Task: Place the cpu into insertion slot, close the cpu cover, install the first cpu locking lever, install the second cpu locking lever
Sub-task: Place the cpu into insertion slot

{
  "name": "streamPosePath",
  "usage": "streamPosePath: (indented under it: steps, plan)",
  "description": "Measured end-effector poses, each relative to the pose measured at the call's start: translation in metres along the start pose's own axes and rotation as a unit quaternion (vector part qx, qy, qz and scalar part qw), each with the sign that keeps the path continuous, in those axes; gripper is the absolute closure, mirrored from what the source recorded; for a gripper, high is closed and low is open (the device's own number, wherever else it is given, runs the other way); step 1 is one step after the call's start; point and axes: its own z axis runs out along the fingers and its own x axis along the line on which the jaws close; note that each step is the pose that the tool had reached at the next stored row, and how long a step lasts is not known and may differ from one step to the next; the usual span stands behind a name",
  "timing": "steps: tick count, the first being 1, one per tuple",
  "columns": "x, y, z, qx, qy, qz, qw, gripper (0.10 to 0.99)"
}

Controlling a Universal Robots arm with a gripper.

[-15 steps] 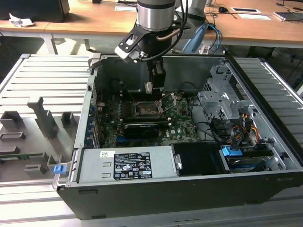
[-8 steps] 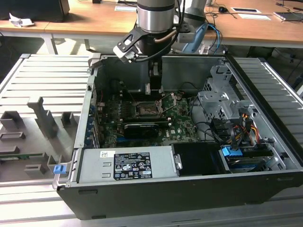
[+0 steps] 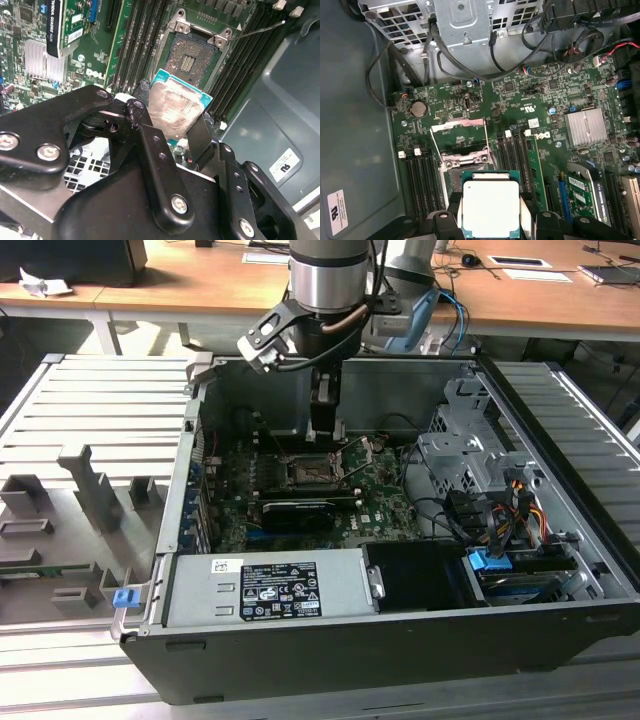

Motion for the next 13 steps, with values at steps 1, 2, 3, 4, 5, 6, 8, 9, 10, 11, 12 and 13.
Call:
streamPosePath:
  steps: [1,2,3,4,5,6,8,9,10,11,12,13]
  plan:
    - [0.0000,0.0000,0.0004,-0.0001,-0.0001,0.002,1.0000,0.545]
    - [0.0000,0.0000,0.0007,-0.0001,-0.0001,0.003,1.0000,0.545]
    - [0.0000,-0.0001,0.0012,-0.0002,-0.0004,0.006,1.0000,0.545]
    - [0.0000,-0.0002,0.0024,-0.0004,-0.0011,0.013,0.9999,0.545]
    - [0.0001,-0.0003,0.0037,-0.0002,-0.0014,0.016,0.9999,0.545]
    - [0.0000,-0.0004,0.0048,-0.0001,-0.0014,0.016,0.9999,0.545]
    - [0.0000,-0.0008,0.0061,0.0001,-0.0010,0.009,1.0000,0.545]
    - [-0.0001,-0.0009,0.0069,0.0005,0.0000,-0.005,1.0000,0.545]
    - [-0.0001,-0.0009,0.0074,0.0007,0.0005,-0.014,0.9999,0.545]
    - [-0.0001,-0.0010,0.0082,0.0009,0.0012,-0.024,0.9997,0.545]
    - [-0.0001,-0.0010,0.0089,0.0011,0.0018,-0.032,0.9995,0.545]
    - [-0.0001,-0.0011,0.0097,0.0013,0.0024,-0.042,0.9991,0.545]
